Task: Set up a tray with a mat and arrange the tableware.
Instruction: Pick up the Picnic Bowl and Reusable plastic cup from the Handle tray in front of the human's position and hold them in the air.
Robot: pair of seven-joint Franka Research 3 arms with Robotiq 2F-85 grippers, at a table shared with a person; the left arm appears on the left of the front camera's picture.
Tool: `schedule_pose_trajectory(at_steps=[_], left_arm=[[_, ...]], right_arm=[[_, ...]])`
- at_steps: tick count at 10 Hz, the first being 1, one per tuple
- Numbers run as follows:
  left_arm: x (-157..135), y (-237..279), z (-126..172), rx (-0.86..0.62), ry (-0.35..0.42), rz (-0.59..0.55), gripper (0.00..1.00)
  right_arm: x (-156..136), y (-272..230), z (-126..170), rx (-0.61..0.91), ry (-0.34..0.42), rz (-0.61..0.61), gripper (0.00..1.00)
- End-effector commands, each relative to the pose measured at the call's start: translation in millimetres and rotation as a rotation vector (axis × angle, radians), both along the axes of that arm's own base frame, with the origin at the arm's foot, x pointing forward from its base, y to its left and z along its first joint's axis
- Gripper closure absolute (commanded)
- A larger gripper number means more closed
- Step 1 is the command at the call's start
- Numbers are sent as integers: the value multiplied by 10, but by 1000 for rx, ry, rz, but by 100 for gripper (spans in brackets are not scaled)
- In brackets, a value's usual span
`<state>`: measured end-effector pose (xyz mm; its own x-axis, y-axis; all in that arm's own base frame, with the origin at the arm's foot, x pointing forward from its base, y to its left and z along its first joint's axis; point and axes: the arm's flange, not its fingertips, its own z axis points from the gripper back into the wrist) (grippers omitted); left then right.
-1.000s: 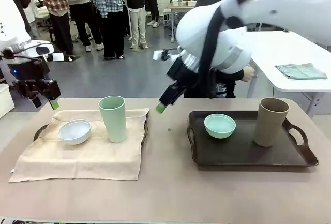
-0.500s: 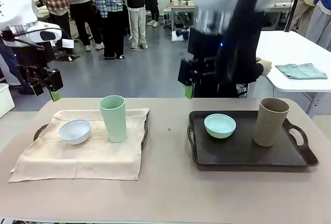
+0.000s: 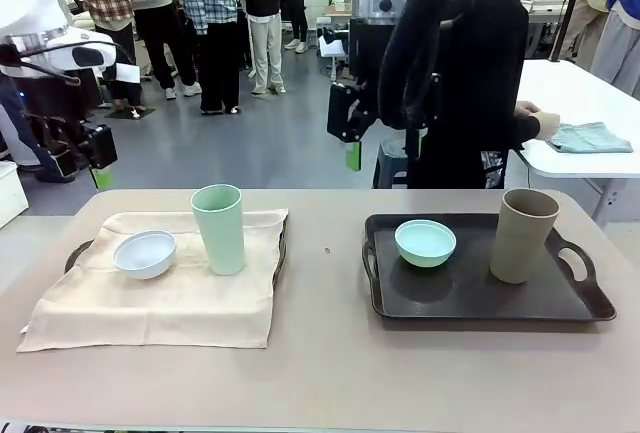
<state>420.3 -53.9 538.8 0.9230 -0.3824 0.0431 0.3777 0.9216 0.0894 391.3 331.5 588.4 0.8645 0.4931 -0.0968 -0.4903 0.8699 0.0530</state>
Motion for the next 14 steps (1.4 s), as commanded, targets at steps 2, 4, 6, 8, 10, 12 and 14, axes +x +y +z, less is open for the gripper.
schedule_pose_trajectory(at_steps=[2,4,6,8,10,12,14], left_arm=[[11,-7,2,-11,-11,-8,28],[11,-7,2,-11,-11,-8,28],[11,-7,2,-11,-11,-8,28],[12,-5,-18,0,4,-1,28],[100,185,164,-222,61,58,28],[89,508,272,-451,112,91,28],[46,381,197,-318,69,80,28]], right_arm=[[-44,-66,-65,6,-23,16,0],[-44,-66,-65,6,-23,16,0],[-44,-66,-65,6,-23,16,0],[-6,-21,-17,4,-9,7,0],[-63,-951,152,165,-28,-176,0],[-254,-1826,193,285,-40,-353,0],[-33,-1448,369,210,-8,-277,0]])
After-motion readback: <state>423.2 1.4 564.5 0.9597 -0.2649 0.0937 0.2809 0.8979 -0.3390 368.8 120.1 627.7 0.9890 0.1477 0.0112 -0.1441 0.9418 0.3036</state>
